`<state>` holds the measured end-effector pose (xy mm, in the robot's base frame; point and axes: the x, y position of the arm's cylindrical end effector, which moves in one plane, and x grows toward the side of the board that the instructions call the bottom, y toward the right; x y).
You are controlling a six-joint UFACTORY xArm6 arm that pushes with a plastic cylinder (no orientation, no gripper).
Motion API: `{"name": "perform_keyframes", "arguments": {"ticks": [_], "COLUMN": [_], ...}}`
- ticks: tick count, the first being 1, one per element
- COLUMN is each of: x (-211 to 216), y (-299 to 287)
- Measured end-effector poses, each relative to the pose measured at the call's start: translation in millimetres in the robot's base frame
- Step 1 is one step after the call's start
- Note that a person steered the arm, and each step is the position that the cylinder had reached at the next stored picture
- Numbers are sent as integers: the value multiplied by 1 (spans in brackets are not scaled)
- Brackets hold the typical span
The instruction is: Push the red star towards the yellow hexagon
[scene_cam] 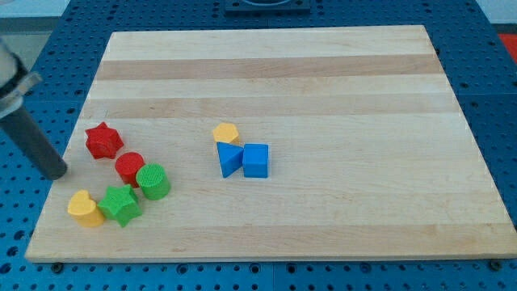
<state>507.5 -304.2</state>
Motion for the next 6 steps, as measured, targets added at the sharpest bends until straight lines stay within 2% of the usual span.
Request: {"name": "perform_keyframes", "arguments": {"ticks": [2, 3, 5, 6], "x": [-47, -47, -44, -44], "y": [14, 19, 127, 130]}}
